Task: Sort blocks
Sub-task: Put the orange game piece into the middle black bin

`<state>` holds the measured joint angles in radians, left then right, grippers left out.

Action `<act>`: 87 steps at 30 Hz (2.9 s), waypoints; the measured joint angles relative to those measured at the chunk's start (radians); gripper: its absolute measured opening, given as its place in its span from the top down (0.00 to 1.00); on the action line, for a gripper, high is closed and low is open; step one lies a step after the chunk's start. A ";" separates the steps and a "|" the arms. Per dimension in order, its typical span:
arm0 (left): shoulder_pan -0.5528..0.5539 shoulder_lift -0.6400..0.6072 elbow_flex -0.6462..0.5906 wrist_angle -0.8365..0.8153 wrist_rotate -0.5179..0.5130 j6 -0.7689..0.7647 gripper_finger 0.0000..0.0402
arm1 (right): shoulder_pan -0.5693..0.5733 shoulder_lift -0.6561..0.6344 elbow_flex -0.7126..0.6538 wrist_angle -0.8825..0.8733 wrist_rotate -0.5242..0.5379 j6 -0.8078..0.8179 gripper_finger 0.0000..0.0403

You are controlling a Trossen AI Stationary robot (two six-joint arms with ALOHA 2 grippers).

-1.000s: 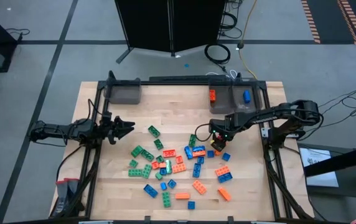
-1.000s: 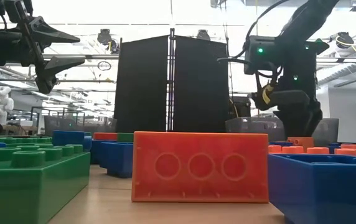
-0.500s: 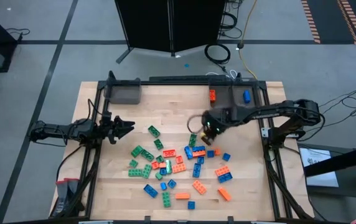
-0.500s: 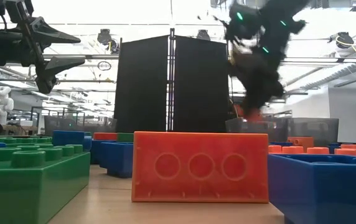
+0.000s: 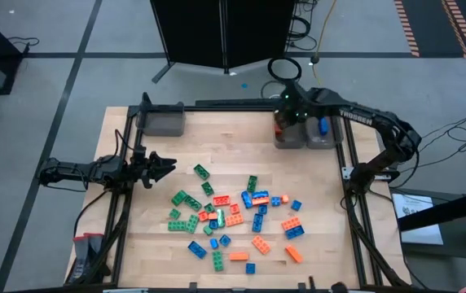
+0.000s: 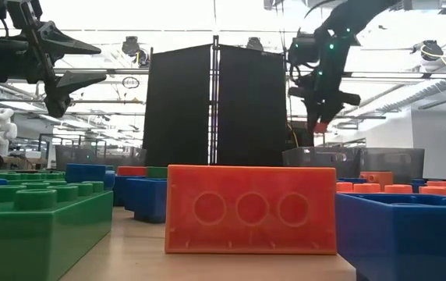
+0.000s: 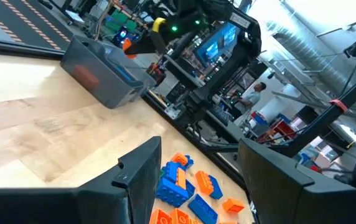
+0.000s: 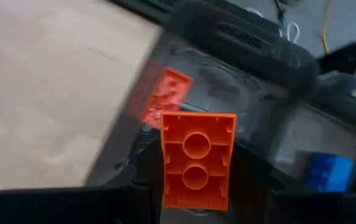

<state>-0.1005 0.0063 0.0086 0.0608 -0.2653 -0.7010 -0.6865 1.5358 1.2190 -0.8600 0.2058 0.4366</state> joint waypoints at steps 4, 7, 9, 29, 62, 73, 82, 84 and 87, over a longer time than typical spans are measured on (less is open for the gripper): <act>0.000 0.000 0.000 0.000 0.000 0.000 0.46 | -0.038 0.030 0.000 0.001 0.003 -0.029 0.71; 0.000 0.000 0.000 0.000 0.000 0.000 0.46 | -0.041 0.067 0.000 0.002 -0.003 -0.038 0.71; 0.000 0.000 0.000 0.000 0.000 0.000 0.46 | -0.041 0.093 0.000 0.002 -0.005 -0.039 0.68; 0.000 0.000 0.000 0.000 0.002 -0.001 0.46 | 0.271 -0.058 0.001 -0.060 -0.252 -0.110 0.29; 0.000 0.000 0.000 -0.001 0.003 0.000 0.46 | 0.919 0.065 -0.293 0.095 -0.103 0.863 0.31; 0.000 0.000 0.000 -0.001 0.002 0.000 0.46 | 0.921 0.110 -0.287 0.105 -0.132 0.882 0.78; 0.000 0.000 0.000 -0.002 0.001 0.002 0.46 | 0.902 0.098 -0.273 0.059 -0.141 0.843 1.00; 0.000 0.002 0.000 -0.003 0.001 0.003 0.46 | 0.891 0.095 -0.259 0.015 -0.134 0.830 1.00; 0.000 0.004 0.000 -0.004 0.000 0.007 0.46 | 0.863 0.063 -0.222 -0.038 -0.115 0.792 1.00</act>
<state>-0.1005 0.0101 0.0086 0.0573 -0.2652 -0.6941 0.1766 1.5993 0.9969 -0.8976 0.0905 1.2287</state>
